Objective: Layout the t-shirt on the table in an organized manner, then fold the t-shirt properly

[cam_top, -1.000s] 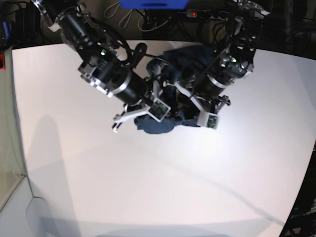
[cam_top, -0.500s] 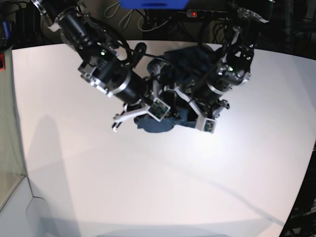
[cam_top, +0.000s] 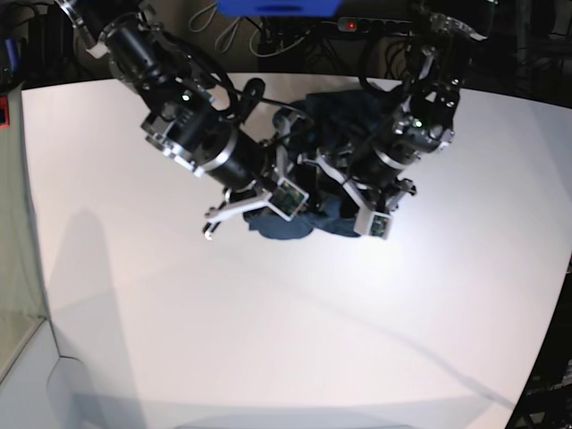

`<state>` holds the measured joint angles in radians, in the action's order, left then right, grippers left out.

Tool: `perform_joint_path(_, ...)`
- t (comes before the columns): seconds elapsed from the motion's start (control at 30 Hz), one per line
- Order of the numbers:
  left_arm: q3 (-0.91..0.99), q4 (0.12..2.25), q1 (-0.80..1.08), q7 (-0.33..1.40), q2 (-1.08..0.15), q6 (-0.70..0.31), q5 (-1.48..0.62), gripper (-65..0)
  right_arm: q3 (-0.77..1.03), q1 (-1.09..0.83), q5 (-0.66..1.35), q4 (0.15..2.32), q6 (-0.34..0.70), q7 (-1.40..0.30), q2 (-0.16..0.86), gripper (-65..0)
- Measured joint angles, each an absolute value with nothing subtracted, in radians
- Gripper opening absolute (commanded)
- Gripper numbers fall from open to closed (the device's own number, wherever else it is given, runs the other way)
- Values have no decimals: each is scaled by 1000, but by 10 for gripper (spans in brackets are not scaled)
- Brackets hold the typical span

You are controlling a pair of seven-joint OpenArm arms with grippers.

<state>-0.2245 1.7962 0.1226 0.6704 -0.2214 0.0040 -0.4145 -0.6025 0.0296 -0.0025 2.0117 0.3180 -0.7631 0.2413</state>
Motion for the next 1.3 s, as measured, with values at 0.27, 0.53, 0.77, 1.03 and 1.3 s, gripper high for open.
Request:
perform_joint_path(0.27, -219, 1825, 123, 714, -224, 4, -416, -324, -589, 44, -3, 1997, 318, -759, 241, -650)
perform_joint_path(0.53, -218, 1776, 102, 718, -246, 4, -418, -324, -589, 40, -2, 1996, 318, -759, 241, -650)
perform_joint_path(0.77, -221, 1688, 43, 710, -244, 0, -423, -325, -589, 38, -2, 1996, 318, -759, 241, -650)
perform_joint_path(1.03, -224, 1609, -25, 715, -213, -4, -427, -650, -589, 38, -2, 1996, 318, -759, 241, -650)
perform_joint_path(1.3, -217, 1665, -8, 721, -221, -3, -418, -647, -583, 38, -2, 1996, 318, -756, 262, -650)
